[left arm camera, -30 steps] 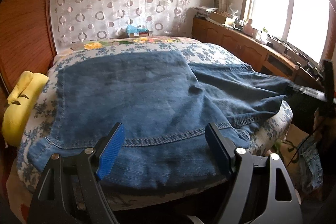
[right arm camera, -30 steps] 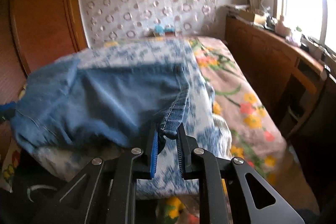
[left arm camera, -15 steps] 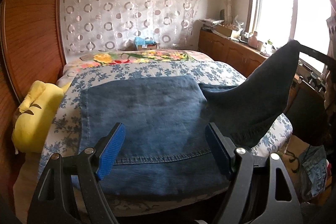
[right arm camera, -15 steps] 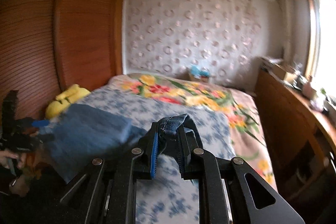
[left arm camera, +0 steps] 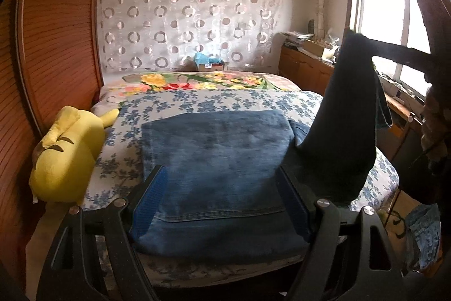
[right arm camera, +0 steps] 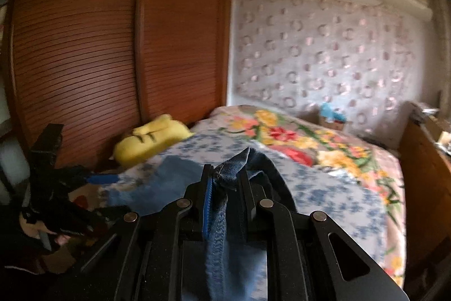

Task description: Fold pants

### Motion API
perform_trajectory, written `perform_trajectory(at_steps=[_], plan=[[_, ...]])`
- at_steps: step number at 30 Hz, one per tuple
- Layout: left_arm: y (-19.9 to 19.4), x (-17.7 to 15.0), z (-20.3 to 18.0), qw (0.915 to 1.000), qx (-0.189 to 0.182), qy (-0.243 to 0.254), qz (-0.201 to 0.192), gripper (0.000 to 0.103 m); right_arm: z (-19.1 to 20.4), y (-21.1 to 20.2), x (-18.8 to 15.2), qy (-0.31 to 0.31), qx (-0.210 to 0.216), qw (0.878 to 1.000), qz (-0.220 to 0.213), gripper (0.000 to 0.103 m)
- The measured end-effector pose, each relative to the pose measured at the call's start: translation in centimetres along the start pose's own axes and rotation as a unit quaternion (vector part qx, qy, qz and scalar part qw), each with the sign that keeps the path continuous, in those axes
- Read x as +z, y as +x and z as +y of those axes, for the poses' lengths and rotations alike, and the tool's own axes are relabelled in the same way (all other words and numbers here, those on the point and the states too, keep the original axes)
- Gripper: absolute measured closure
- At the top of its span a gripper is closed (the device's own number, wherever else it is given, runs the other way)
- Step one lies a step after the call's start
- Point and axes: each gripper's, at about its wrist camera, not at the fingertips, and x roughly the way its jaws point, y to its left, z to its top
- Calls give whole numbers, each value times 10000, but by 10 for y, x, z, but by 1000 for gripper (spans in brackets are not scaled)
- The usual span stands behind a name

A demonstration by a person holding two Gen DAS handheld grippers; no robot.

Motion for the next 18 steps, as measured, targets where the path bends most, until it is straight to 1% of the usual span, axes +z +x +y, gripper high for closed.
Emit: perform_trajectory(at_steps=[2,3,4,6,9,10,12,14,18], plan=[[-1,-1,4,10000,4,-46,-4,24,-4,17,2,49,175,9998,118,87],[-1,-2,7,10000,12,-70,-5,24,-4,24,2,48,244,9995,182,83],[-1,-3,8,10000,17,-85,-1,24,-11,30,1,65,295,9992,263,73],[0,-5,11,9999,10,-121,28,24,-19,36,1,102,375,9984,407,63],[3,-8,13,9999,0,-143,78,24,-25,36,6,127,366,9980,496,58],[5,-8,13,9998,-11,-150,98,24,-24,37,11,119,343,9980,515,58],[7,-9,12,9998,-44,-150,120,24,-24,34,11,98,216,9980,581,58],[9,-9,9,9998,-68,-135,139,24,-12,25,8,79,102,9979,641,58],[8,-6,2,9998,-158,-89,99,24,-12,16,-4,180,-130,9973,693,57]])
